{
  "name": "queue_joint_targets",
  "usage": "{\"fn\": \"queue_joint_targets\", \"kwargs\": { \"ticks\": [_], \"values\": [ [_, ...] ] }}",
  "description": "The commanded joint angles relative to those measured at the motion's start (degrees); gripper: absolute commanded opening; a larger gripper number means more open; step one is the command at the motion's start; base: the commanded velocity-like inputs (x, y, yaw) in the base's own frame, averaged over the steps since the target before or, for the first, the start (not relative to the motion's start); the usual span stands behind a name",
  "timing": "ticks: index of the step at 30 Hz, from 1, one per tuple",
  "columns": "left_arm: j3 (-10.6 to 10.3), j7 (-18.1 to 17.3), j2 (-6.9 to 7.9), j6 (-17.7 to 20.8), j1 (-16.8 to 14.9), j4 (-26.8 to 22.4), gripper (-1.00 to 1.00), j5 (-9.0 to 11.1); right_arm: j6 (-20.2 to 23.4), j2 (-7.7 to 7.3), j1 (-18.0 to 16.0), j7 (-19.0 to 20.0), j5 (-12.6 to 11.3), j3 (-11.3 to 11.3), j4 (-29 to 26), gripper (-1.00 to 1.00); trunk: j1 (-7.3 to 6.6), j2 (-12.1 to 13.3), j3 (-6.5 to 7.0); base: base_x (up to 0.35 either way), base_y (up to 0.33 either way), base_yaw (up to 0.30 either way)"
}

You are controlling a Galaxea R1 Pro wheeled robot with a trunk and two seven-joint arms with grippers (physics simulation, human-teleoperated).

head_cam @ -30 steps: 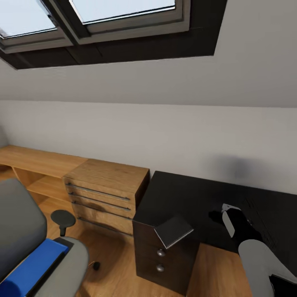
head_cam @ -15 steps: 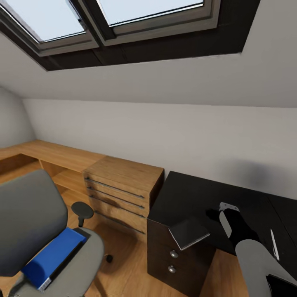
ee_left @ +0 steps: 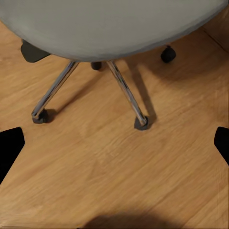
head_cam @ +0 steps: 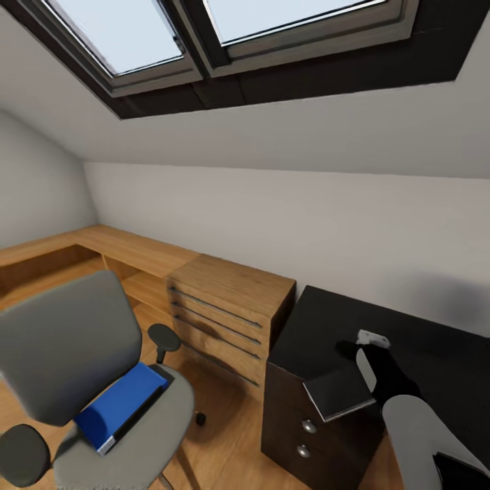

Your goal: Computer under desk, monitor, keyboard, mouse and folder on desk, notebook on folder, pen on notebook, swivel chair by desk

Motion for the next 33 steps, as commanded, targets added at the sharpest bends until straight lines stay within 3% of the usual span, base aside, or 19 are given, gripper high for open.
{"fn": "queue_joint_targets", "kwargs": {
  "ticks": [1,10,19,33],
  "values": [
    [-0.17,0.23,-0.02,-0.17,-0.05,0.05,1.0,0.05,0.07,0.12,-0.02,-0.06,0.09,-0.07,-0.09,1.0,0.0,-0.05,-0.07,0.0,0.0,0.257],
    [-0.17,0.23,0.05,-0.17,-0.05,0.05,1.0,0.05,-0.83,0.63,-0.02,-0.06,0.14,-0.04,0.86,1.0,0.0,-0.05,-0.07,0.0,0.0,0.257],
    [-0.17,0.23,0.1,-0.17,-0.05,0.05,1.0,0.06,-9.38,0.85,-0.02,0.01,0.11,0.18,5.46,1.0,0.0,-0.05,-0.24,0.0,0.0,0.26],
    [-0.17,0.23,0.41,-0.17,-0.05,0.05,1.0,0.15,-10.85,2.04,-0.02,0.03,0.11,0.19,6.99,1.0,0.0,-0.05,-0.81,0.0,0.0,0.26]
  ]
}}
